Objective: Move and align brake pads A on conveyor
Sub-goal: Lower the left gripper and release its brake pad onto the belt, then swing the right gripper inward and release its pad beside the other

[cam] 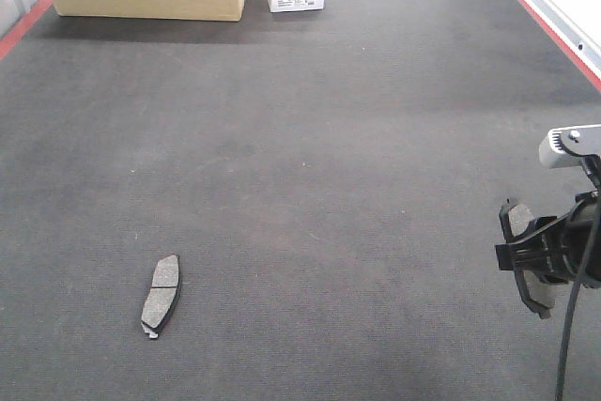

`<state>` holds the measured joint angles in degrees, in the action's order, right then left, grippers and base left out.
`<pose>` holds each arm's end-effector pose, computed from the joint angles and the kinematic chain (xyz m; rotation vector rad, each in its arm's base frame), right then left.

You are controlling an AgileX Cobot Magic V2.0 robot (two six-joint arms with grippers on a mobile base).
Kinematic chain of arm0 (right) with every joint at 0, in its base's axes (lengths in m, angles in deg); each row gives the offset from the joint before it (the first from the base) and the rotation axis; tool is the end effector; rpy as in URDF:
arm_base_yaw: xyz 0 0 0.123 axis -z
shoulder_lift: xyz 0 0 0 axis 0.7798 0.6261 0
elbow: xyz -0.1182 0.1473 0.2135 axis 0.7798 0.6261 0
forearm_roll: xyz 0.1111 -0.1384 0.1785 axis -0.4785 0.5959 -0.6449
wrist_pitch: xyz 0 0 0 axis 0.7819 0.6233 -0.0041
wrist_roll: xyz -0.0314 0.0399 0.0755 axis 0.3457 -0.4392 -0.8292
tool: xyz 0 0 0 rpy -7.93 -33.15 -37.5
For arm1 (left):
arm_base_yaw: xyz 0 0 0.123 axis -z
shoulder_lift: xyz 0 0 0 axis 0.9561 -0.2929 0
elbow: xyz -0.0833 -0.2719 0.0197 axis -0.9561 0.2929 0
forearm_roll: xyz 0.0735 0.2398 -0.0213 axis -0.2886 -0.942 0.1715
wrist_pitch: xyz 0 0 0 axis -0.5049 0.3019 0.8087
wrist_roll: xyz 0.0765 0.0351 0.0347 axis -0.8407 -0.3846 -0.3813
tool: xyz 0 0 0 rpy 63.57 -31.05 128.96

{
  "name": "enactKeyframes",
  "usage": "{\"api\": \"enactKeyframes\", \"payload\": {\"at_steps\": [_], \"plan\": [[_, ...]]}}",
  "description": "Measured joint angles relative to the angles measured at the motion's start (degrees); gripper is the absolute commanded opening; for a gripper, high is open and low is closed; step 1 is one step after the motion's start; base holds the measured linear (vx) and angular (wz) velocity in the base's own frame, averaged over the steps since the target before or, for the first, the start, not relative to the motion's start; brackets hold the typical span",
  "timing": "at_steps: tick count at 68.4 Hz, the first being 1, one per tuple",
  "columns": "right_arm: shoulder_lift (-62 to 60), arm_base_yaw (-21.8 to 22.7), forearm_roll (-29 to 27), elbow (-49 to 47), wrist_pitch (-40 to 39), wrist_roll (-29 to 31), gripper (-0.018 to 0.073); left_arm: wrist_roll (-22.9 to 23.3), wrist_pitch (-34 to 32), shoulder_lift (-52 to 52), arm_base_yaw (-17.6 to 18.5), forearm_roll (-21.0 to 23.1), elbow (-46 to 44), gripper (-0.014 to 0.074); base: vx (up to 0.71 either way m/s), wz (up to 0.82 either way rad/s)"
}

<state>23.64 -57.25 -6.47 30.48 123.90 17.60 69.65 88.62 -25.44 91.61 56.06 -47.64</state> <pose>0.2128 0.0288 0.2818 -0.1900 2.5048 0.1200 0.0737 -0.0256 0.3084 0.1910 1.9044 -0.3167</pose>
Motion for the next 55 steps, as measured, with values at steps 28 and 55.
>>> {"api": "enactKeyframes", "payload": {"at_steps": [28, 55], "plan": [[0.0, 0.0, 0.0, 0.0, 0.0, 0.0, -0.0010, 0.0, 0.2, 2.5, 0.0, 0.0, 0.0, -0.0007, 0.00, 0.00], [0.1, 0.0, -2.9, 0.0, -1.1, 0.2, -0.0008, 0.0, 0.2, 2.5, 0.0, 0.0, 0.0, -0.0007, 0.00, 0.00]]}}
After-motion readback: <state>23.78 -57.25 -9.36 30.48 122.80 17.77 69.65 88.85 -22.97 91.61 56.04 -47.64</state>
